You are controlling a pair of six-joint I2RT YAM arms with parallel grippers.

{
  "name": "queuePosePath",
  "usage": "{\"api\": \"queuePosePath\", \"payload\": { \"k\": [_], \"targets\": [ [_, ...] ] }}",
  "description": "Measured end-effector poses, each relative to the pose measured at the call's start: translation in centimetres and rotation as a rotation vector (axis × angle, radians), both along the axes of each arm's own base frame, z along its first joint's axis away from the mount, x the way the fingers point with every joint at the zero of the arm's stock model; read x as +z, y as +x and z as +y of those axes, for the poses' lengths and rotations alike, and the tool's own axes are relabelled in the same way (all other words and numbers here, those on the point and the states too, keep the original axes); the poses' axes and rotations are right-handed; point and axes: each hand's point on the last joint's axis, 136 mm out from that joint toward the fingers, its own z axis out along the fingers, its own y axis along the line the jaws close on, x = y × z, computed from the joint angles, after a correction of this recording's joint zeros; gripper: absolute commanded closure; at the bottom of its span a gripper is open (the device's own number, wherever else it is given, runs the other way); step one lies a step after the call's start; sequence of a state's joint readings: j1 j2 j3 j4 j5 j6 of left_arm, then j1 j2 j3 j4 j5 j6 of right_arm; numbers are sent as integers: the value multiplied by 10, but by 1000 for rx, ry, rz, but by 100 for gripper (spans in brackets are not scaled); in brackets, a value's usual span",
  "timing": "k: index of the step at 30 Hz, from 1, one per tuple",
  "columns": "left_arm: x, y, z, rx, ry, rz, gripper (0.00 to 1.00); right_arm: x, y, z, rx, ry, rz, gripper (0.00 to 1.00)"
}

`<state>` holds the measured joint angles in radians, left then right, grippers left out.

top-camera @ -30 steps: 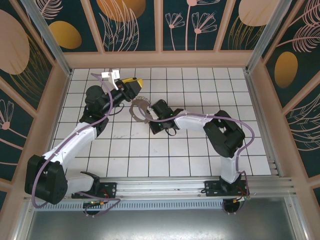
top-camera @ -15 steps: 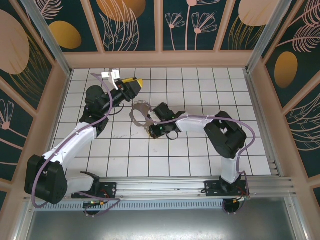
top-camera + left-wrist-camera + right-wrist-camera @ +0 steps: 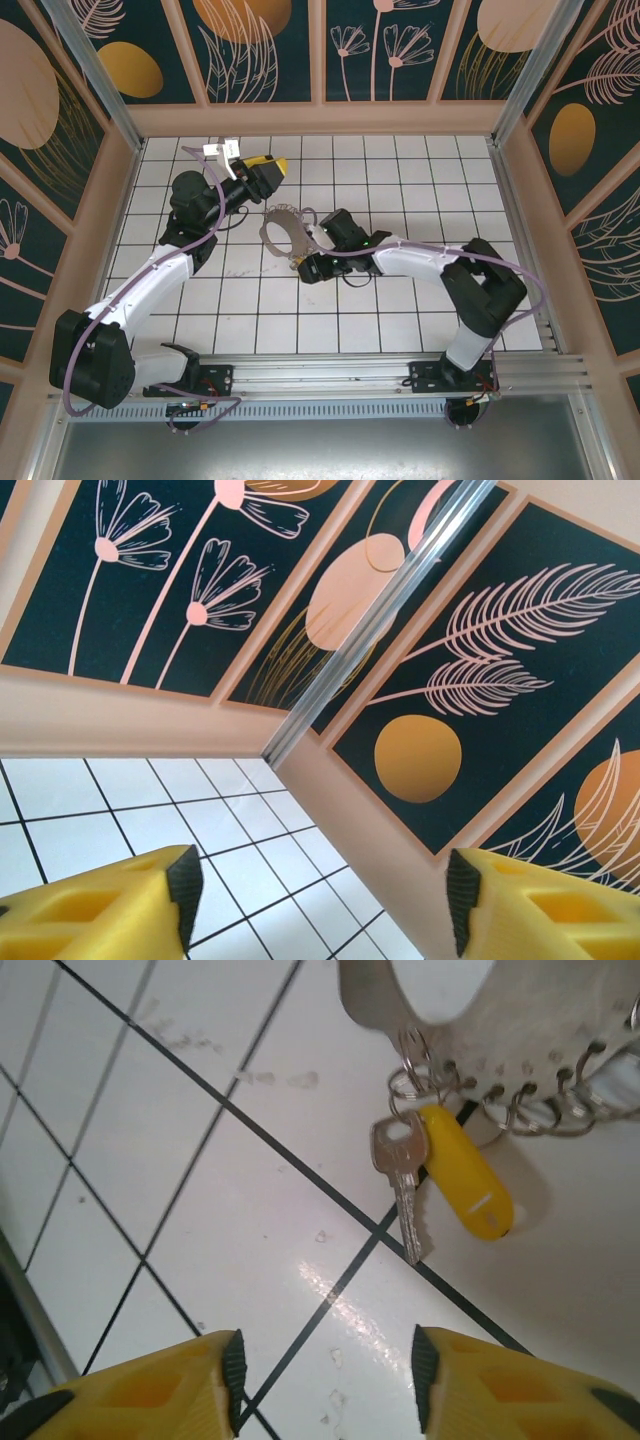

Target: Put the keys on the keyring

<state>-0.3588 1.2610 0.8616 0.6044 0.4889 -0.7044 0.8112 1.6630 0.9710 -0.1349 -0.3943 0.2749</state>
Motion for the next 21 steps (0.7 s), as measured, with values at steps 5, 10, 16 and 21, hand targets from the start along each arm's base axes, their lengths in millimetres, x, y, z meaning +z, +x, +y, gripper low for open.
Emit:
{"api": "queuePosePath", "payload": {
  "k": [5, 10, 16, 21],
  "targets": [
    [-1, 0, 1, 5, 9, -3, 2, 47, 25, -21, -76, 78, -88, 35],
    [1, -1, 6, 38, 31, -6, 1, 99, 60, -65, -214, 148, -197, 18],
    [5, 6, 25, 172, 90, -27, 2, 145, 102, -139, -442, 140, -364, 12],
    [4, 7, 62, 390, 140, -77, 2, 170, 134, -223, -733, 103, -497, 3]
  ]
}}
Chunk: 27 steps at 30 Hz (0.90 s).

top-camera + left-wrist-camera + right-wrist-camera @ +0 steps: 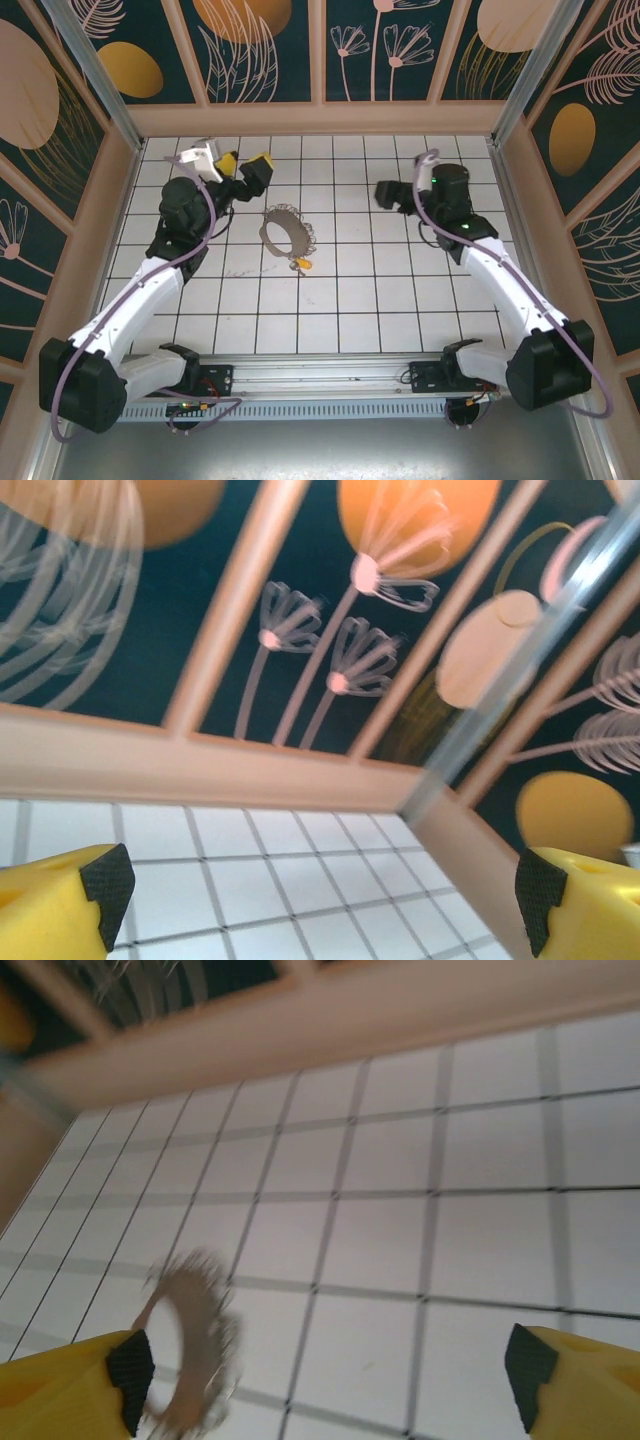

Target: Put the keys on the keyring

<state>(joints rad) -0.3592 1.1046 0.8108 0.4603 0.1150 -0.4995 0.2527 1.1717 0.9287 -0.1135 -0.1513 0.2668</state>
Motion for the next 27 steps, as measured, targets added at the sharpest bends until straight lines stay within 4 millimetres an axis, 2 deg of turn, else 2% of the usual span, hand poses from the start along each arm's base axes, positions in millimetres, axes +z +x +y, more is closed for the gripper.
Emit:
{"api": "queuePosePath", "payload": {
  "k": [3, 6, 10, 14, 17, 22, 24, 27],
  "targets": [
    [-11, -7, 26, 135, 45, -40, 1, 1, 10, -56, -200, 16, -50, 1],
    [-27, -14, 53, 276, 114, -81, 1, -15, 12, -103, -384, 0, -88, 1],
    [-57, -18, 88, 473, 240, -92, 1, -47, 9, -145, -547, -54, -80, 1],
    [-101, -25, 114, 611, 393, -52, 1, -79, 3, -182, -688, -131, -64, 1],
    [-140, -29, 132, 679, 487, 7, 1, -104, -2, -193, -727, -195, -39, 1],
    [-201, -35, 168, 772, 572, 127, 1, -132, -9, -196, -720, -251, -57, 1],
    [-216, -37, 179, 798, 580, 149, 1, -142, -14, -195, -708, -261, -82, 1],
    [-227, -34, 186, 807, 575, 152, 2, -156, -22, -188, -660, -263, -105, 1]
  ]
}}
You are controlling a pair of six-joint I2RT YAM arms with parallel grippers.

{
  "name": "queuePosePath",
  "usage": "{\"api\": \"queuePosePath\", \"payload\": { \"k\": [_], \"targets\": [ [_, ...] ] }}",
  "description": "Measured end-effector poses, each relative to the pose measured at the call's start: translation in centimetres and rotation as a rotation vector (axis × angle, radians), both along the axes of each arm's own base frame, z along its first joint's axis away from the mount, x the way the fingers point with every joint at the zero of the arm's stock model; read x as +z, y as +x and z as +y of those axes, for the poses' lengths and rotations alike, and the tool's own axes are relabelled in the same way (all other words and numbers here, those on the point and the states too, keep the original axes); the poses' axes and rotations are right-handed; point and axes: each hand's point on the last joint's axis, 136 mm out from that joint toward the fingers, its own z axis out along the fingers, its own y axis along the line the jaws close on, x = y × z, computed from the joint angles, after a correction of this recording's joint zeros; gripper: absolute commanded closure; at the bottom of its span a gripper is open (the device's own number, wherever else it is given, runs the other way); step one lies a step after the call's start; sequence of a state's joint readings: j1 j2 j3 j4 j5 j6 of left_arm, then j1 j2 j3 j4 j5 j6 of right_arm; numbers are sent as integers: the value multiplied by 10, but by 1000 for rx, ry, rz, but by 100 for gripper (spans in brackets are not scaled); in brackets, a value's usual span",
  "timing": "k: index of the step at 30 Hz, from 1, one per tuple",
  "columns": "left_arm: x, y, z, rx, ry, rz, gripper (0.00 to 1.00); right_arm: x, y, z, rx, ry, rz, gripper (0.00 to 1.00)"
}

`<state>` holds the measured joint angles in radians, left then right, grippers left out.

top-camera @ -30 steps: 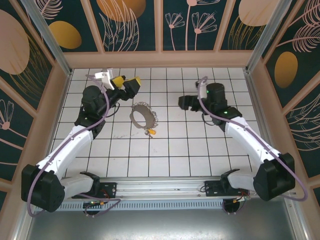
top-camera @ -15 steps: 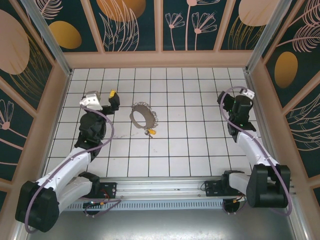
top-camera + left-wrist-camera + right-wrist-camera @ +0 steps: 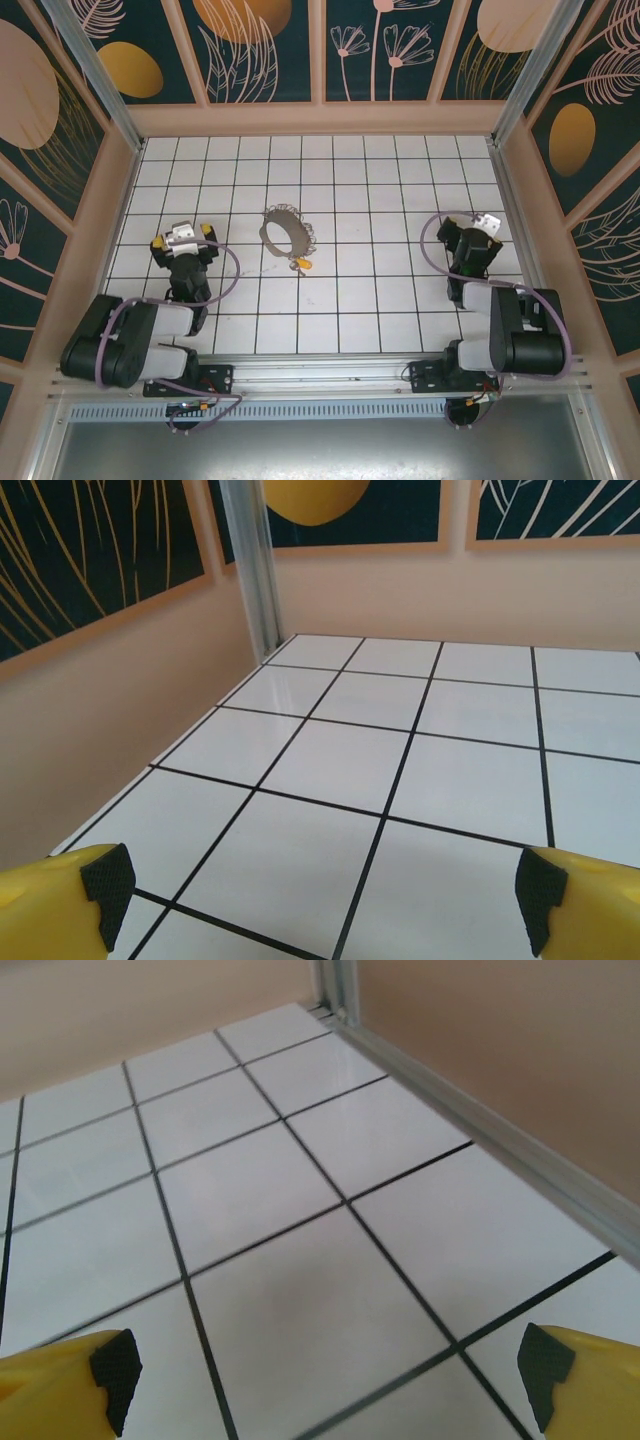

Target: Put the keys on the keyring

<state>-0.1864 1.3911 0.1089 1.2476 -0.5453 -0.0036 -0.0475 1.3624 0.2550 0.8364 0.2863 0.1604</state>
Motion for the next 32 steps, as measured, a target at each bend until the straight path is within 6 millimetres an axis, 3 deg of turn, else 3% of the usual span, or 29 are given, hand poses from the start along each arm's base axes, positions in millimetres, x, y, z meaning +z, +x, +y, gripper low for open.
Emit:
{"api": "queuePosePath", "payload": {
  "k": [3, 8, 12, 32],
  "targets": [
    [-3, 6, 4, -21, -17, -16, 1, 3, 0, 10, 69, -4, -75, 1],
    [-5, 20, 0, -100, -41, -17, 1, -9, 5, 34, 220, -20, -85, 1],
    [7, 40, -5, -180, -67, -40, 1, 7, 20, 49, 319, -31, -127, 1],
    [2, 47, -12, -250, -107, -12, 1, 13, 25, 56, 349, -52, -143, 1]
  ]
}}
